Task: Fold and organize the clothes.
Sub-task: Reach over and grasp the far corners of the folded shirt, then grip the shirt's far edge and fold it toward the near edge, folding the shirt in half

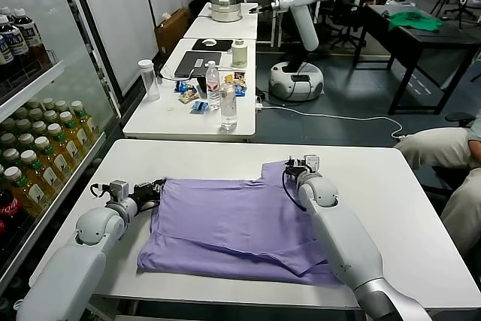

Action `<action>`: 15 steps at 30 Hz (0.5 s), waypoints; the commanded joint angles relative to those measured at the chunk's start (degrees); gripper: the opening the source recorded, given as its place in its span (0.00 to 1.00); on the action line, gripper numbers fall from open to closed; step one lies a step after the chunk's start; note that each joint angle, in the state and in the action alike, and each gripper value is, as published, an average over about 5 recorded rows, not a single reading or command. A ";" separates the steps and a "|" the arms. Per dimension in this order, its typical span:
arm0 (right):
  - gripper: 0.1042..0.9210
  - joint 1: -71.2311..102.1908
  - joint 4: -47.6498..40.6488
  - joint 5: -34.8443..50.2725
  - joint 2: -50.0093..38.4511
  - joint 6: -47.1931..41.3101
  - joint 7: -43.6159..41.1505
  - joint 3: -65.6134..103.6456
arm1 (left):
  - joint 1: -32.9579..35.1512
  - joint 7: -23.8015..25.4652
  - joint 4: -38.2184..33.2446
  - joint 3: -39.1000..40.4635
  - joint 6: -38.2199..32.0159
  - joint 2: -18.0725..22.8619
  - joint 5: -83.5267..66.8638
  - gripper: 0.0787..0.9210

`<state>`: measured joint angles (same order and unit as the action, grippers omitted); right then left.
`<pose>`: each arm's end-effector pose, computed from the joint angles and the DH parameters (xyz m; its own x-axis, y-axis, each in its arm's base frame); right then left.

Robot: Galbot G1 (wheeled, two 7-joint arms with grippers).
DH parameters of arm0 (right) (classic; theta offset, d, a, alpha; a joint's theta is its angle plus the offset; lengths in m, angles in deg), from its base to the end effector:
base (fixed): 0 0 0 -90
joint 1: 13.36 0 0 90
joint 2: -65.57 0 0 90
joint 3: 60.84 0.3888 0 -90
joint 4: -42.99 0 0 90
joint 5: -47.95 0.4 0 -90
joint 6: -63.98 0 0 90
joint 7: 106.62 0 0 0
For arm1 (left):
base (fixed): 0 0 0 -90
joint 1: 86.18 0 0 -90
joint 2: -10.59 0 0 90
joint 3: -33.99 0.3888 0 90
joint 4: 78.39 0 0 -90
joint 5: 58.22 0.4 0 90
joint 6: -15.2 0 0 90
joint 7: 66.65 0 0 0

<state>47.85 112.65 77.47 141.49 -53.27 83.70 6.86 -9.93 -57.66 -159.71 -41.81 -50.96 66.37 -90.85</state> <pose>0.5674 0.0096 -0.3119 -0.8962 -0.1162 0.4281 -0.1055 0.9932 0.0486 0.4736 0.1724 -0.3226 -0.8713 0.2348 0.4310 0.2563 0.9666 -0.0083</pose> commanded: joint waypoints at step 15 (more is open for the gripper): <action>0.02 35.80 49.18 3.95 -15.03 -3.83 3.63 9.87 | 26.54 -5.26 -21.14 -10.69 -7.70 -4.22 -4.34 0.01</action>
<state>69.33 145.52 80.55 130.71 -56.34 86.46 12.31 5.82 -61.85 -174.75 -47.82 -55.66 63.15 -94.60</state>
